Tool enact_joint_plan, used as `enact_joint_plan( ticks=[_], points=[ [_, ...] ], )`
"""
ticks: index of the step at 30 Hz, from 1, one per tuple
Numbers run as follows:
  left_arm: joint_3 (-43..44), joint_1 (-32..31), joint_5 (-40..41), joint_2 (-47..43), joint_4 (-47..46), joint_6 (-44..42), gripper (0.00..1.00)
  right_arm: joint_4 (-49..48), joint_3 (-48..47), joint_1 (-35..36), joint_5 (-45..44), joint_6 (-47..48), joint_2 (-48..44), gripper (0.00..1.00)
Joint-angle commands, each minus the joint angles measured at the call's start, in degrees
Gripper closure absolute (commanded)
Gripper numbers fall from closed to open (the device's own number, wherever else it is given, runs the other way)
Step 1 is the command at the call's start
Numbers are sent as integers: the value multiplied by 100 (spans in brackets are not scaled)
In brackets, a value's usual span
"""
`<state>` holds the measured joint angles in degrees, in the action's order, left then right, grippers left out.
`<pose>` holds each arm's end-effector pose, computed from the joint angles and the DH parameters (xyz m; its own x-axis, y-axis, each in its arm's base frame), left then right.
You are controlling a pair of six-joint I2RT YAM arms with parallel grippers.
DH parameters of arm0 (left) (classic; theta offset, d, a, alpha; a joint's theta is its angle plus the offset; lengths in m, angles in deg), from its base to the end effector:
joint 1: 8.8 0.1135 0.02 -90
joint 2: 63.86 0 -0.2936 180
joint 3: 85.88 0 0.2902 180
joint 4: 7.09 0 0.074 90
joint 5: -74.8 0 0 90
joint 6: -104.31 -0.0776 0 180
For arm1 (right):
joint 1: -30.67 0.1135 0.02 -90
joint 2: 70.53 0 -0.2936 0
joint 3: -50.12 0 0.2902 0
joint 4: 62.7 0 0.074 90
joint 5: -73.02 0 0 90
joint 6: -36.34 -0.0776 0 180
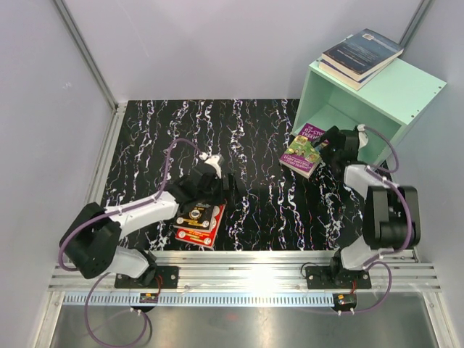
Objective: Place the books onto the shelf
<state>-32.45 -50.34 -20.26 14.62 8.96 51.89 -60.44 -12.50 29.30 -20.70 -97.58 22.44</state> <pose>0.2487 -0.2295 0.1789 -0.8231 -0.0823 -0.5618 0.2628 0.8218 -0.5055 0.4130 -0.0149 0.1785 -0.3336 0.7004 -0.6310 0.4303 0.7087 0.5591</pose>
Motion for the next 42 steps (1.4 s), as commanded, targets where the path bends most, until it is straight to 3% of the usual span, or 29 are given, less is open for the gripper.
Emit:
enact_joint_plan(
  ticks=[1,7,8,9,10,11,12,14,15,16,20,30,35,42],
  points=[
    [148,-91,-136,342,-394,39,6,341,524,-22,74,138,-1198,0],
    [1164,-433,84,1465,-280,-67,12,1710,1483,-22,240,130,-3507,0],
    [1342,-547,136,1660,-263,-67,13,1880,1606,-22,293,138,-3836,4],
    [1518,-592,137,1845,-219,-58,16,2064,1633,-22,354,164,-4152,11],
    [1937,-679,128,2247,-184,3,25,2518,1624,-22,355,112,-4747,19],
    [2141,-706,76,2451,-157,47,30,2749,1581,-22,355,112,-5031,39],
    [2370,-741,41,2644,-157,117,35,2995,1511,-22,355,129,-5278,49],
    [3079,-846,40,3251,-122,284,64,3690,1274,-22,285,156,-5859,73],
    [3327,-882,49,3470,17,354,73,3883,1195,-22,267,191,-6000,83],
    [3556,-917,84,3864,80,538,78,4259,1107,-22,215,234,-6227,86],
    [4602,-1049,425,4675,361,969,87,5044,728,-22,65,235,-6633,87],
    [6967,-1128,822,6389,818,1462,91,5941,508,-22,601,41,-7460,88],
    [9093,-1058,928,7418,1468,1480,91,6056,464,-22,750,173,-7486,88],
    [9446,-645,1191,7454,933,1349,89,5960,543,-22,900,226,-7443,87]
  ],
)
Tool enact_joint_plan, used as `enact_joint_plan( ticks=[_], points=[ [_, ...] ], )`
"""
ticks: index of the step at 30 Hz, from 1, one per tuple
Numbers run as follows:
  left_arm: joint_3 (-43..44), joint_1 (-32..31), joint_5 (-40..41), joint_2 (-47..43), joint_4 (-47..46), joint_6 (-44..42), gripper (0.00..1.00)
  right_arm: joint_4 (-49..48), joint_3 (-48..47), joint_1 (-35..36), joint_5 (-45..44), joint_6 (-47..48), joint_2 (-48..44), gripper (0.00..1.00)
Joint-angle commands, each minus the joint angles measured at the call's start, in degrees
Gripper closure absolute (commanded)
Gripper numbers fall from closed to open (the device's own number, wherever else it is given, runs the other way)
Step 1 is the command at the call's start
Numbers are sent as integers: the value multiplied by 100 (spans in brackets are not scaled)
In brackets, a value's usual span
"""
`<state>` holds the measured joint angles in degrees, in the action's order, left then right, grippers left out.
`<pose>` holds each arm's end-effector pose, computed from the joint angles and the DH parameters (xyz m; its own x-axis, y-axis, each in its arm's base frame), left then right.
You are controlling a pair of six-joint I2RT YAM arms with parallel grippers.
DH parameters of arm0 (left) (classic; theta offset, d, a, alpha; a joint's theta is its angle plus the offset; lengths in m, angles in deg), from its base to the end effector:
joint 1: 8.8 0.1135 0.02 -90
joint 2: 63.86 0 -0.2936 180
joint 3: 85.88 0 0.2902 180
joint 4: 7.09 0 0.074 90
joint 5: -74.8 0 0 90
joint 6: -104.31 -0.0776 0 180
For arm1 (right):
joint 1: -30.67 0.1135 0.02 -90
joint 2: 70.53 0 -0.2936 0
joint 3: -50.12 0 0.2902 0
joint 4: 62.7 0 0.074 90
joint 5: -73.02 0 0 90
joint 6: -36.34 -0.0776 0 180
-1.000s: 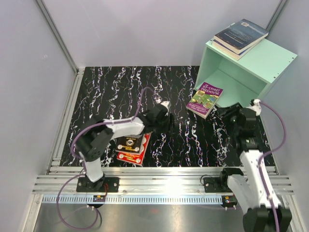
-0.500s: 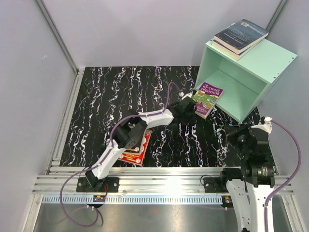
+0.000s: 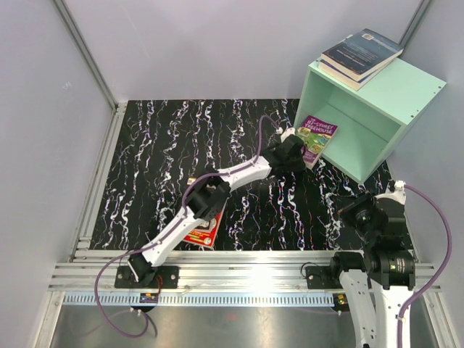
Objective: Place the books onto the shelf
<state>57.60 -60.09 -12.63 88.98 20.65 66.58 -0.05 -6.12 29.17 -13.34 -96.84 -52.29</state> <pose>0.4332 -0.5350 0.1089 -0.8297 -0.2282 -0.5095 0.1650 0.7717 -0.6143 0.1076 0.0021 0.3209 -0.3256 0.6917 -0.6446 0.2623 0.7211 0.6412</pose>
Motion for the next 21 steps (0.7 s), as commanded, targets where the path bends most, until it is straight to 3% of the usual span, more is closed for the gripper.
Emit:
enact_joint_plan(
  ticks=[1,7,11,15,18,20,21],
  points=[
    [494,434,507,10,-245,-155,88,-80,-77,-8,146,178,48,87],
    [740,821,464,44,-745,-208,83,-255,45,-8,207,143,136,87],
    [846,813,315,185,-1438,-174,80,-396,98,-8,181,152,259,87],
    [1136,717,139,501,-1555,-85,79,-563,134,-8,155,196,434,87],
    [708,690,112,92,-1371,-287,82,-590,134,-8,216,231,487,88],
    [-774,690,550,-523,-1431,-262,89,-572,134,-8,190,231,479,88],
    [-1563,699,752,-1301,-1562,-226,90,-563,125,-8,172,248,453,87]
  ],
)
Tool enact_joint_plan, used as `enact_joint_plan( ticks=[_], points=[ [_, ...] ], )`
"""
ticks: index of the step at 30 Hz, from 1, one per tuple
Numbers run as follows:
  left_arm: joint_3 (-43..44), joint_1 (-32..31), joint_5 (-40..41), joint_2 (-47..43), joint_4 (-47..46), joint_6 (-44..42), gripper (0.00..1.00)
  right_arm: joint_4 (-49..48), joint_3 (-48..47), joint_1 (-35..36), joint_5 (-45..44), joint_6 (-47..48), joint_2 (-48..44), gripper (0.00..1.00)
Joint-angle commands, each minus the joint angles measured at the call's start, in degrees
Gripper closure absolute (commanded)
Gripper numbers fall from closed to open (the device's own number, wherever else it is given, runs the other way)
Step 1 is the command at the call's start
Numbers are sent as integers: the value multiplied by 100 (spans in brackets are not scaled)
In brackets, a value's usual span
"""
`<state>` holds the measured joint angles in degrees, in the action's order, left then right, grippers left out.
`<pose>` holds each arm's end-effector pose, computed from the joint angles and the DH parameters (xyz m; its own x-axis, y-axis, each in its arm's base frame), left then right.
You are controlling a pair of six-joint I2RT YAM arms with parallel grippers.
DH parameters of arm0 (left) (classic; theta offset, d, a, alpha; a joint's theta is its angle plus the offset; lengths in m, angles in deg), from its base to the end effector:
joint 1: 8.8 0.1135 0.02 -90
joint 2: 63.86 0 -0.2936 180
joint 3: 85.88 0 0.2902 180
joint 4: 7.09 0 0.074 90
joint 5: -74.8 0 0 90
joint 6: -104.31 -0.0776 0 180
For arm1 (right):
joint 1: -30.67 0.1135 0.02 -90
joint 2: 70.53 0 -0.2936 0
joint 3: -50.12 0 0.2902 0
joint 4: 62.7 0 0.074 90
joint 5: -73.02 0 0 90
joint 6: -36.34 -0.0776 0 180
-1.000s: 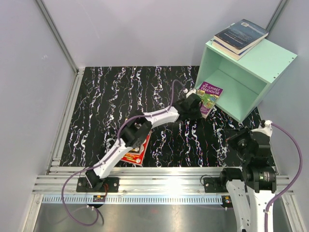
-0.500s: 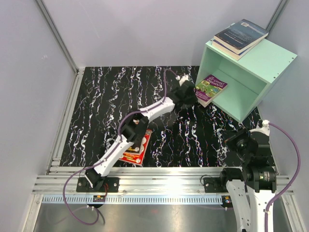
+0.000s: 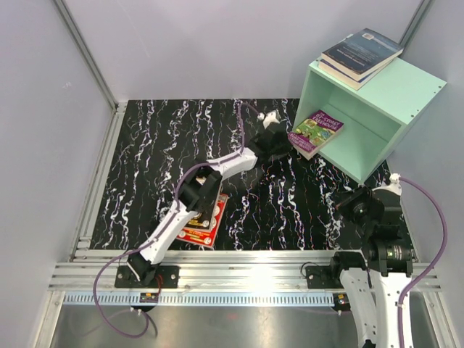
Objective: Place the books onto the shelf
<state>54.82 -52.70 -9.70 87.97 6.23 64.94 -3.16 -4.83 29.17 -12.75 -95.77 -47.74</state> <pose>0.5104 -0.4809 0.1335 -0.6742 -0.4192 -0.6081 0.1674 0.7152 -0.6786 0.1295 0.0023 0.3121 -0.3675 0.6786 -0.6360 0.2791 0.7328 0.6206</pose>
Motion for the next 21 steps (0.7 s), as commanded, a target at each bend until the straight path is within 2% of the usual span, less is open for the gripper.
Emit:
enact_joint_plan(
  ticks=[1,2,3,6,8,11,21],
  points=[
    [-1937,-22,748,-1582,-504,-19,92,-253,13,-8,105,150,-20,87],
    [-2979,-5,882,-1908,-908,60,94,-261,22,-8,104,150,-28,87],
    [-3268,22,987,-2373,-947,87,95,-314,48,-8,122,141,-20,87],
    [-3587,48,971,-2606,-693,-35,99,-410,110,-8,174,133,41,87],
    [-3517,13,586,-2501,-648,-106,100,-455,136,-8,184,124,68,87],
    [-3096,-83,102,-2088,-658,-45,100,-508,172,-8,184,106,94,87],
    [295,-383,-110,230,28,385,99,-270,48,-8,210,98,24,87]
  ],
)
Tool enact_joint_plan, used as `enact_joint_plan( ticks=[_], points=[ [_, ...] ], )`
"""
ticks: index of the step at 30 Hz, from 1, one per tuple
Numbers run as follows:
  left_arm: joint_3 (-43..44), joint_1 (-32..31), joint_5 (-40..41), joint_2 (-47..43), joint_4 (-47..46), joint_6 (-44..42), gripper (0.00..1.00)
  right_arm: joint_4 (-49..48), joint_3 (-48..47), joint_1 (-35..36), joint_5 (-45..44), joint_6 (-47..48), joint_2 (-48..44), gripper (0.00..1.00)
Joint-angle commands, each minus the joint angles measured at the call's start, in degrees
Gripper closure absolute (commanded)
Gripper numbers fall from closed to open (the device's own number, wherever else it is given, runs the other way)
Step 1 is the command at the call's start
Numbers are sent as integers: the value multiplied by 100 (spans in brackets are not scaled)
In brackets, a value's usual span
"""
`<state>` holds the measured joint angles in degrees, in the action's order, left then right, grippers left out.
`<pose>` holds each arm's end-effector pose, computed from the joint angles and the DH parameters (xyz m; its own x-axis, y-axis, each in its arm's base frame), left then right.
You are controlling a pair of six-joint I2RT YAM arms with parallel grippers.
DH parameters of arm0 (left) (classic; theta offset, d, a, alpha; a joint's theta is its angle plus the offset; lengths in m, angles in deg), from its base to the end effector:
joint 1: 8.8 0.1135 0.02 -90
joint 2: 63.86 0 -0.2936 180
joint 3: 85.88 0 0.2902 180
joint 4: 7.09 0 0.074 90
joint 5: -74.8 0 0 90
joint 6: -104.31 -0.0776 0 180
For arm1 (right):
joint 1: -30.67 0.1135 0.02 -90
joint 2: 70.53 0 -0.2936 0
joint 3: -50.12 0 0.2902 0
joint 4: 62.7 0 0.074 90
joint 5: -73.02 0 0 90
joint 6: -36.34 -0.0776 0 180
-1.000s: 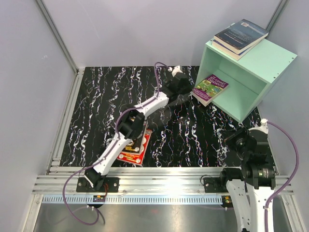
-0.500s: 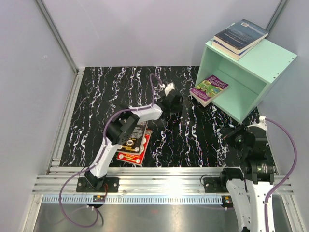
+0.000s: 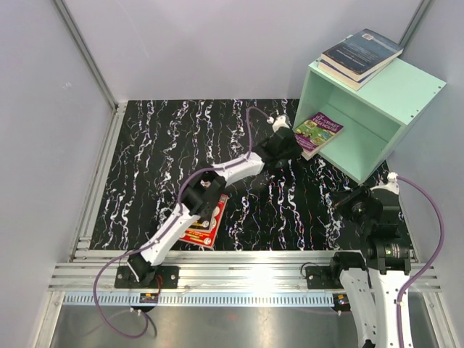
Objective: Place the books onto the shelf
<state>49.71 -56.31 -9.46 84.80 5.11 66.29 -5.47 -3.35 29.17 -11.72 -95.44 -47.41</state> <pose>0.4719 -0.5037 0.1360 -0.7075 -0.3881 -0.5906 0.1871 0.7030 -0.6861 0.1355 0.0036 0.3070 -0.3741 0.6735 -0.6375 0.2596 0.7360 0.6252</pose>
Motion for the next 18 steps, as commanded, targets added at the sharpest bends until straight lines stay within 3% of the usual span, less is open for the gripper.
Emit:
enact_joint_plan(
  ticks=[1,5,8,12,14,16,18],
  points=[
    [1001,-22,-56,689,44,320,99,-47,-83,-8,151,56,0,88],
    [2082,66,173,1296,210,470,96,-12,-65,-8,230,64,27,88],
    [1619,303,86,1148,-631,899,89,-117,14,-8,239,74,18,88],
    [2223,409,375,1367,-739,840,77,-276,172,-8,265,73,123,88],
    [2015,409,489,1193,-1151,839,71,-293,181,-8,230,82,158,88],
    [1603,418,368,1043,-1545,874,56,-337,234,-8,221,82,150,88],
    [1338,444,52,753,-1670,822,52,-398,321,-8,195,74,132,88]
  ],
)
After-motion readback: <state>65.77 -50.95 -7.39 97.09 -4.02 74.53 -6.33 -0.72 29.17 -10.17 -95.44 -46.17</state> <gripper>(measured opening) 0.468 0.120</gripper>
